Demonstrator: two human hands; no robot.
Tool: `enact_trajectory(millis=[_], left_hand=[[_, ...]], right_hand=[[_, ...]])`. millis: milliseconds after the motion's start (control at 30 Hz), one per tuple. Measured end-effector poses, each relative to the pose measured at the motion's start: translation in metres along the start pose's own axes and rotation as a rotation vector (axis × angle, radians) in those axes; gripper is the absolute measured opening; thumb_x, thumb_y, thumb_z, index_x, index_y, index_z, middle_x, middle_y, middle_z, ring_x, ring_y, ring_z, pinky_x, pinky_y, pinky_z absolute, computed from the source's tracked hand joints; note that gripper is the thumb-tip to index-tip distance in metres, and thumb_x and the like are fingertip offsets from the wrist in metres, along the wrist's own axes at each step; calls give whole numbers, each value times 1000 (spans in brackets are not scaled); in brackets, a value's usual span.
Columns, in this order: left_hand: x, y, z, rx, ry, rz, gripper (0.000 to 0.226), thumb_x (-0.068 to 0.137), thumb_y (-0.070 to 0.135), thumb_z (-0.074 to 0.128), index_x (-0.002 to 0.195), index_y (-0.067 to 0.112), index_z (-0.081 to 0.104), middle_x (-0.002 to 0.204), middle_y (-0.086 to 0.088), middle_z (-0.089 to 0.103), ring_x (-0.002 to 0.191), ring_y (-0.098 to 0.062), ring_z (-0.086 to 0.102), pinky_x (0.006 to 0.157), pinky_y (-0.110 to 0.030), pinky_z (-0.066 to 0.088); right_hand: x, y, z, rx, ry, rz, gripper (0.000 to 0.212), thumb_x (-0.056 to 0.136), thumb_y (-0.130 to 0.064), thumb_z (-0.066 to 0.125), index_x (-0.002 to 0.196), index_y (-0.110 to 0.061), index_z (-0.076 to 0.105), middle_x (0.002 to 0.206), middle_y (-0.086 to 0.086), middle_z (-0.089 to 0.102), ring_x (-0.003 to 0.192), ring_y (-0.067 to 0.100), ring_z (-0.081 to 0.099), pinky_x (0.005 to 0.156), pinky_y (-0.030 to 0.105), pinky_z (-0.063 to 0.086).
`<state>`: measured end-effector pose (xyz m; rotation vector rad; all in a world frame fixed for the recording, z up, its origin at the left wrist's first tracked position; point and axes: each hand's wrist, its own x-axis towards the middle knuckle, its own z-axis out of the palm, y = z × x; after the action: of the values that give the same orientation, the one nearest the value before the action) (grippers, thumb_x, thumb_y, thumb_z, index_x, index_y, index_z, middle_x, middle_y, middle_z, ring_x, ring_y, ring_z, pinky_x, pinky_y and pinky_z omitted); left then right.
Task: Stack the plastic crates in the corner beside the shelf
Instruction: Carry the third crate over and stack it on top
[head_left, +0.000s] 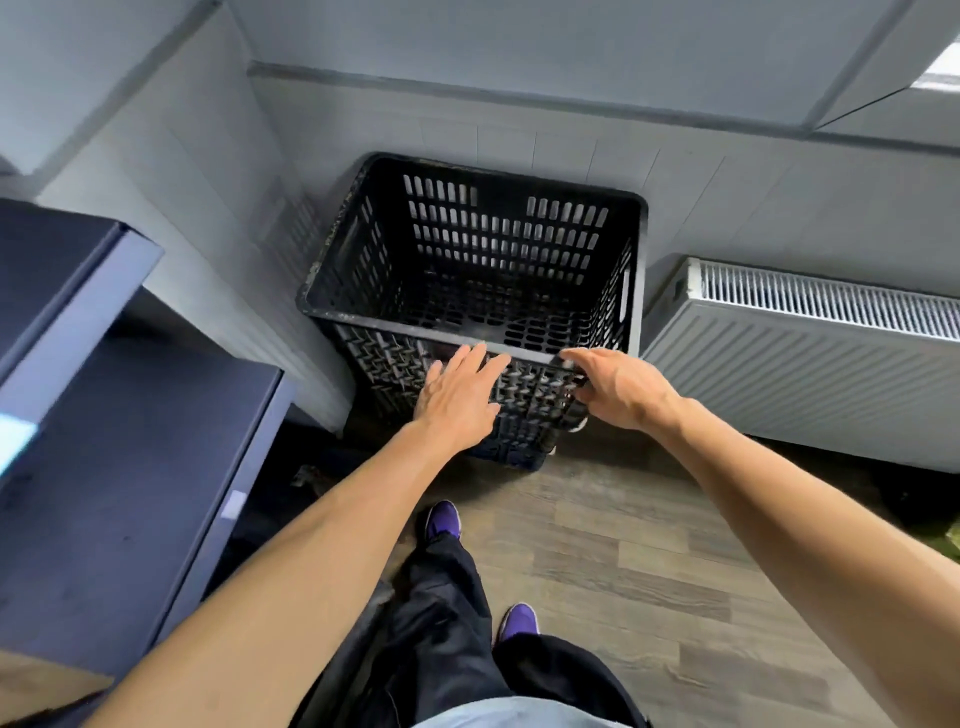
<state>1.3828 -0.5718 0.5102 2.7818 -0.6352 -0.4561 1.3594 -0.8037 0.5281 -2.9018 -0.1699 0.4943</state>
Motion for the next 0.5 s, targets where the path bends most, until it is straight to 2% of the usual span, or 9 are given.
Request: enact_trajectory(millis=[133,333,500], left_hand=[[-16,16,0,-13,-3,0,68,95,25,60,153,29,24,160,-3,21,150,-22,11,119,-50,13],[-31,18,1,-3,-23,-13,67,95,28,59,153,27,24,157,-3,27,148,-22,16,117,-49,20],[-53,1,12,-22,-80,-61,67,95,29,59,152,29,24,158,-2,26,148,-21,16,117,-48,22]], right_hand=[[-19,10,-11,-36,-21,-1,61,92,-20,56,149,-22,36,146,5,50,130,28,50,100,41,48],[-29,13,-10,-26,-33,14,61,92,-23,60,149,-21,38,148,4,47,134,26,45,104,38,44],[-24,-6,0,-47,2,-3,62,90,-23,58,148,-19,36,144,9,47,131,30,44,104,44,44]])
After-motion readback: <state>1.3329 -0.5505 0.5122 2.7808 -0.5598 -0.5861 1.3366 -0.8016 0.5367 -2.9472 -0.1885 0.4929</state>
